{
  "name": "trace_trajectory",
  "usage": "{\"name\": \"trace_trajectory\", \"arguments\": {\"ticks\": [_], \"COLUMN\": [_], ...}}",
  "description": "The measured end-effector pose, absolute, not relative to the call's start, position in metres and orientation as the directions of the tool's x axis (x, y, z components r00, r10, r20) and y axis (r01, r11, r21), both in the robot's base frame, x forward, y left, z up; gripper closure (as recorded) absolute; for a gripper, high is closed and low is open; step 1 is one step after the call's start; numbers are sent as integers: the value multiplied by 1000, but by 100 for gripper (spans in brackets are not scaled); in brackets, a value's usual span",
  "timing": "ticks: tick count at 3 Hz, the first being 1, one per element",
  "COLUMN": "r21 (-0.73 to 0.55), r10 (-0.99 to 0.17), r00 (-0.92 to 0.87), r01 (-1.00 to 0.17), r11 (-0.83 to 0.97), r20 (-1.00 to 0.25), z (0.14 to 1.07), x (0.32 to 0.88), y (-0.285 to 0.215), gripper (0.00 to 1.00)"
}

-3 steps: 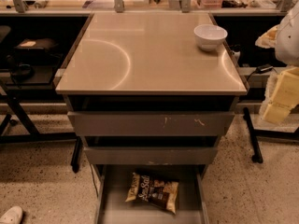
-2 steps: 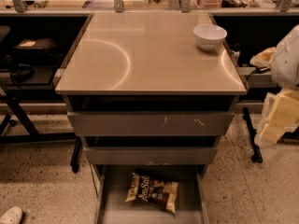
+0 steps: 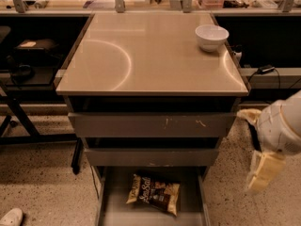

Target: Pick brown chip bag from bottom drawer and place on counter

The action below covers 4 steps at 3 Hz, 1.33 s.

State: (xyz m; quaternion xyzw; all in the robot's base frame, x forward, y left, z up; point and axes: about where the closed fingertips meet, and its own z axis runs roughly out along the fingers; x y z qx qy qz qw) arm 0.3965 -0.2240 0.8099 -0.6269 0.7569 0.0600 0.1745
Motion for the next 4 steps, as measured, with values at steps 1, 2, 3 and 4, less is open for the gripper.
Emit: {"name": "trace_trajectory", "arguments": {"ticks": [1, 2, 3, 4], "r21": [-46, -43, -43, -8], "r10": [-937, -941, -940, -925], "r00": [-163, -163, -163, -193], "r01": [-982, -982, -982, -978], "r11": [185, 184, 184, 206], "r20": [-308, -298, -298, -326], "z": [738, 735, 735, 684], "x": [390, 389, 389, 393], "y": [-232, -234, -234, -232], "gripper": [0, 0, 0, 0]}}
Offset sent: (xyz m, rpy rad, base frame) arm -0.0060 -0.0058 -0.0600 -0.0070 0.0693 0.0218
